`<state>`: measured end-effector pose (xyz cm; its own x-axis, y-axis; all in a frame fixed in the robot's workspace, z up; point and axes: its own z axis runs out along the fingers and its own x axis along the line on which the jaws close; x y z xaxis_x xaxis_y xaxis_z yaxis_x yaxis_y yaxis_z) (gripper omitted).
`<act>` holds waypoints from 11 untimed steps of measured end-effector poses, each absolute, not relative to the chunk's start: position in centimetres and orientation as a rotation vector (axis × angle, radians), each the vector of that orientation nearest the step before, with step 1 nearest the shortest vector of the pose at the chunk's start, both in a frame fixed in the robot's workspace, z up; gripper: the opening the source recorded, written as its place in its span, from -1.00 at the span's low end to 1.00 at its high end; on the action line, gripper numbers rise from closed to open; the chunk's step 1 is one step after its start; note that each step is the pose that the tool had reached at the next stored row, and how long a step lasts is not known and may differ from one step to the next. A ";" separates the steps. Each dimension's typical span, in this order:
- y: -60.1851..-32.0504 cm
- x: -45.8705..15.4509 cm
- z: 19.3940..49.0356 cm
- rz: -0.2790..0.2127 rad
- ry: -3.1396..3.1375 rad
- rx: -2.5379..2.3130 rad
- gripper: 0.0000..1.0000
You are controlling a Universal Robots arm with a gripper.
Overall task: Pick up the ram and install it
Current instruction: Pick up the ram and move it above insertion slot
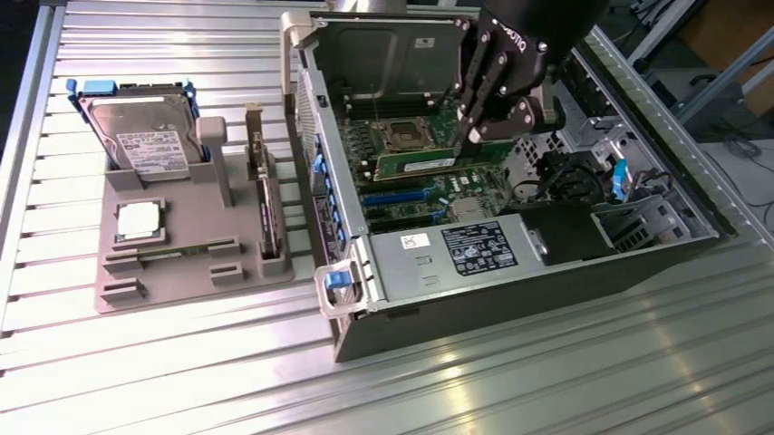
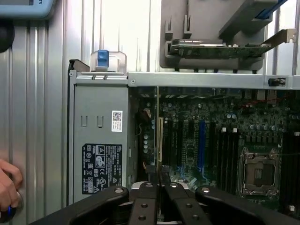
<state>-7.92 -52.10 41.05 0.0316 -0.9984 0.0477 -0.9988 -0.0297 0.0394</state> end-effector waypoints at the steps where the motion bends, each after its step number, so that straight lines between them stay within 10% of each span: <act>1: -52.1 -7.6 41.1 0.011 -2.144 2.211 -0.76; 11: -52.1 -5.0 41.1 0.016 -2.142 2.208 -0.76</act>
<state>-5.02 -52.09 41.05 0.0315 -0.9981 0.0533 -0.9988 -0.0294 0.0396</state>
